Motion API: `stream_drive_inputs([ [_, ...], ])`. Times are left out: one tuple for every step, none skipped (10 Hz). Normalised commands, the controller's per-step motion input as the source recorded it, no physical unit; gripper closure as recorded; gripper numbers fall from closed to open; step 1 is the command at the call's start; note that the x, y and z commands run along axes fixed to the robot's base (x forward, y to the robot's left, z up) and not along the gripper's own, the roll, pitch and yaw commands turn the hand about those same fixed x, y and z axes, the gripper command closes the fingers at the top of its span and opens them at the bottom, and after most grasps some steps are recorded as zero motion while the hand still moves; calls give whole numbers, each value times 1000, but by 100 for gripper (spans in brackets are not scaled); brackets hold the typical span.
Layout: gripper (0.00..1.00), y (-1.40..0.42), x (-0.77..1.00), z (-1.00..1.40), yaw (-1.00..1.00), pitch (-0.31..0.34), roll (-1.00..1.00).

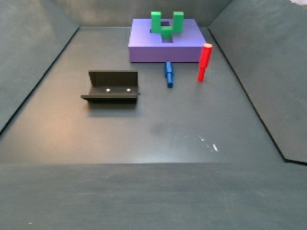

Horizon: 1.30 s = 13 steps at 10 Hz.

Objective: Pick up the brown object. Move up. Move to above the board. Insert the brown object.
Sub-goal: Insert the brown object.

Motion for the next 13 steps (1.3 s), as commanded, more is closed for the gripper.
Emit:
stream_drive_inputs([
  [100, -37, -89, -220, -1000, 50, 154],
  [100, -69, -86, -160, -957, 101, 137],
  [100, -103, -57, -200, -923, 140, 91],
  [100, -111, -51, -183, -903, 157, 84],
  [100, -120, -37, -223, -894, 159, 69],
  [100, -91, -17, -277, -800, 229, 93],
  [100, -100, -49, -257, -791, 264, 84],
  [100, -240, 0, -197, -689, 231, 0],
  [100, -223, 186, -191, -371, 270, 0],
  [100, -111, 240, -171, 0, 206, -107],
  [100, 0, 246, -177, 197, 100, -343],
  [100, 14, 220, -251, 297, 91, -414],
  [100, 91, 220, -274, 363, 69, -413],
])
